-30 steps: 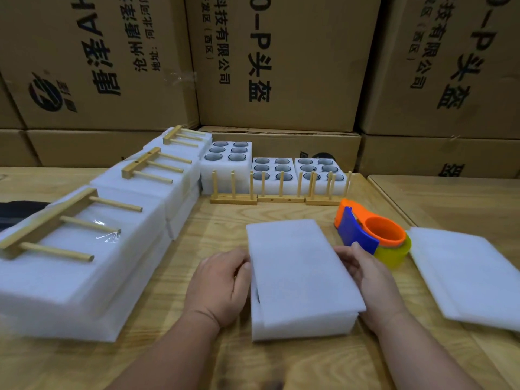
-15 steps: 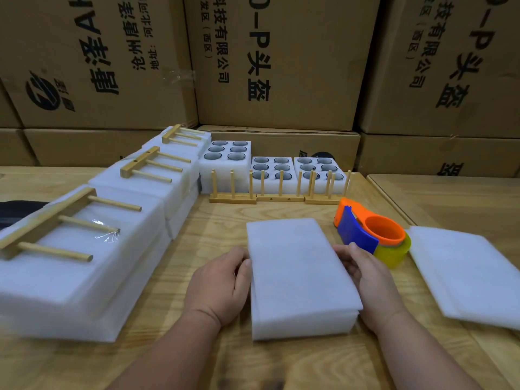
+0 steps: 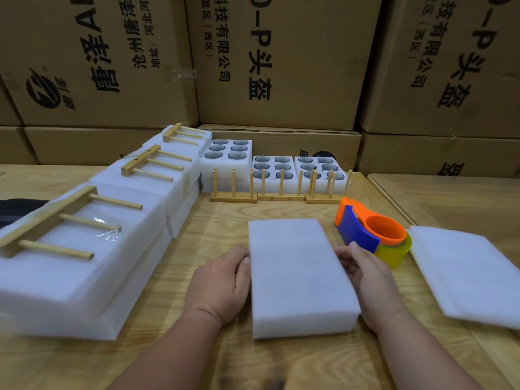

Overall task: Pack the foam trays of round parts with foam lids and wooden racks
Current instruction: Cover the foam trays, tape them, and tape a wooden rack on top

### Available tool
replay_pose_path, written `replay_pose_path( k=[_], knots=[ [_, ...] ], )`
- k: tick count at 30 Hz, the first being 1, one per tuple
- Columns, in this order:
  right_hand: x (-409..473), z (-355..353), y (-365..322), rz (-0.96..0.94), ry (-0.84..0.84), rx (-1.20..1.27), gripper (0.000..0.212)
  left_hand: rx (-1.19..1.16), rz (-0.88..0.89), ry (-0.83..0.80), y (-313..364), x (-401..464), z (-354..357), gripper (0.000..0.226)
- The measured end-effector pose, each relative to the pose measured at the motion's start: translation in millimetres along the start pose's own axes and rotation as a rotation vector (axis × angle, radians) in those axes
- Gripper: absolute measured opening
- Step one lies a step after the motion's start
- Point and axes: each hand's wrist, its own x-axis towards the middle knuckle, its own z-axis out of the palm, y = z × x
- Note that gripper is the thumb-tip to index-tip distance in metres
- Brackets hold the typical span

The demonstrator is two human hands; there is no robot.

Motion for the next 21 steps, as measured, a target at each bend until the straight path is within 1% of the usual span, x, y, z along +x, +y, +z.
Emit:
replay_pose_path(
  k=[8,12,13,16,18,21],
  knots=[
    [-1,0,0,-0.01,-0.007,-0.021,0.043,0.025,-0.034,-0.009,2,0,-1,0.052],
    [-1,0,0,0.006,0.011,0.025,0.04,0.144,-0.178,0.038,0,7,4,0.025],
    [0,0,0,0.024,0.018,0.064,0.041,0.179,-0.229,0.029,-1,9,6,0.026],
    [-2,-1,-6,0.068,0.055,0.219,0.042,0.235,-0.382,-0.111,-8,19,11,0.054],
    [-5,-4,-13,0.007,0.08,0.226,0.041,0.281,-0.392,-0.206,-11,25,16,0.064],
    [-9,-3,-30,-0.168,0.076,0.119,0.032,0.326,-0.392,-0.25,-14,30,20,0.069]
  ],
)
